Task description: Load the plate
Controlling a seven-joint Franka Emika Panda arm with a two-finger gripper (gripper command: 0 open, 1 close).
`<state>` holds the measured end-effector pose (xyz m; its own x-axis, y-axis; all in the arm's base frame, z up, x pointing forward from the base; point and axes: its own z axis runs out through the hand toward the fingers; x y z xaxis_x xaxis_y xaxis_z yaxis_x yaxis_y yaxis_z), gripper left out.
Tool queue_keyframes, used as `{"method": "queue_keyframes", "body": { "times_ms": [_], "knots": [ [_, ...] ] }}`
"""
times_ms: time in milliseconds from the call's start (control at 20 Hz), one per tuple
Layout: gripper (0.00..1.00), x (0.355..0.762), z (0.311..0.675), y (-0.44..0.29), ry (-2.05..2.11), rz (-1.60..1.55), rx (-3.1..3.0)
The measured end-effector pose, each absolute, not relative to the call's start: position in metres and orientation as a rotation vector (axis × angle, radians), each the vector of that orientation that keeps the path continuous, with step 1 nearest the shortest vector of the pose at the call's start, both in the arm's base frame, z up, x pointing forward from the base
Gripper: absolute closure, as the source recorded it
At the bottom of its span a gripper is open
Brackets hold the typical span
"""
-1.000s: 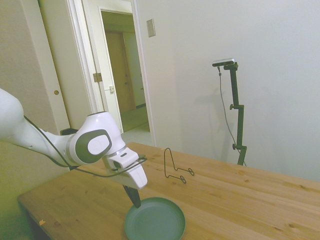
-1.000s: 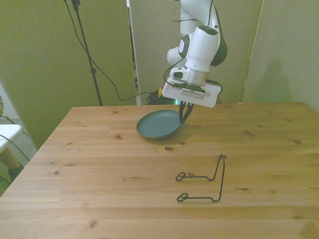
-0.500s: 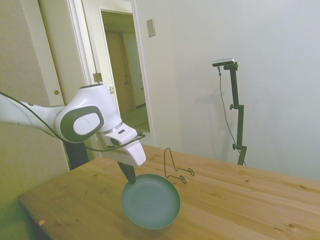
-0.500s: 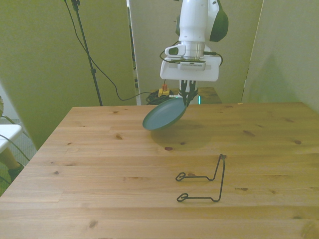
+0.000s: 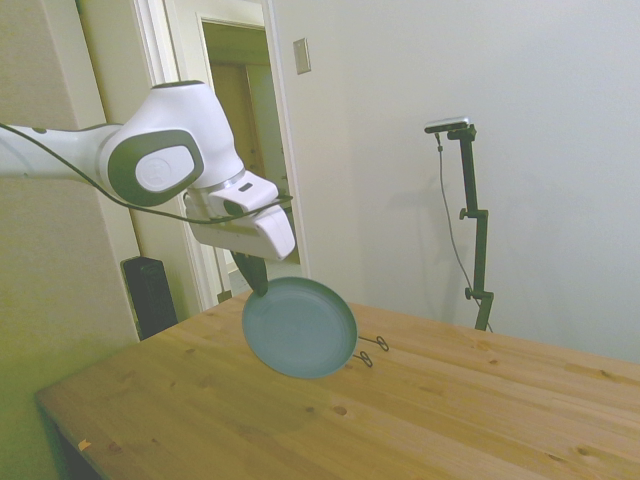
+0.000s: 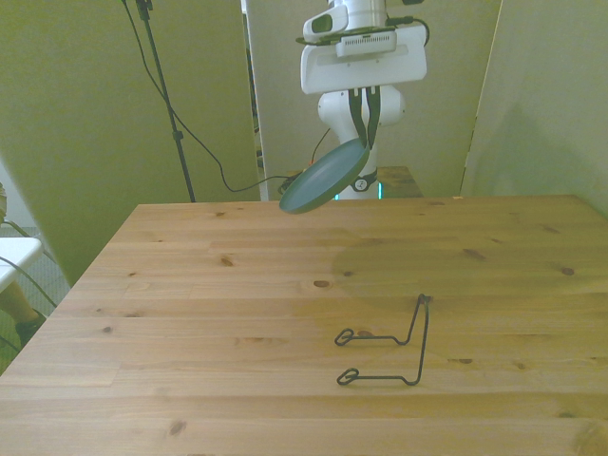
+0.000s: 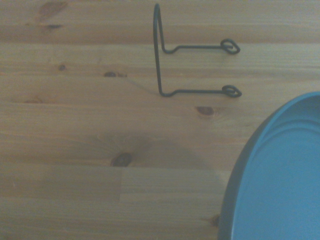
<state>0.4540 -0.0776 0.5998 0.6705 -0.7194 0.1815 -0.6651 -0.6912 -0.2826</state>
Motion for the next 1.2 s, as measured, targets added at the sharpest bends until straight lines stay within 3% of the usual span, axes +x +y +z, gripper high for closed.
{"method": "queue_keyframes", "body": {
  "times_ms": [450, 1200],
  "knots": [
    [1.0, 0.488, 0.646, -0.107, 1.031, -0.362, -2.62],
    [1.0, 0.591, 0.648, -0.146, 0.733, -0.207, -2.48]
  ]
}}
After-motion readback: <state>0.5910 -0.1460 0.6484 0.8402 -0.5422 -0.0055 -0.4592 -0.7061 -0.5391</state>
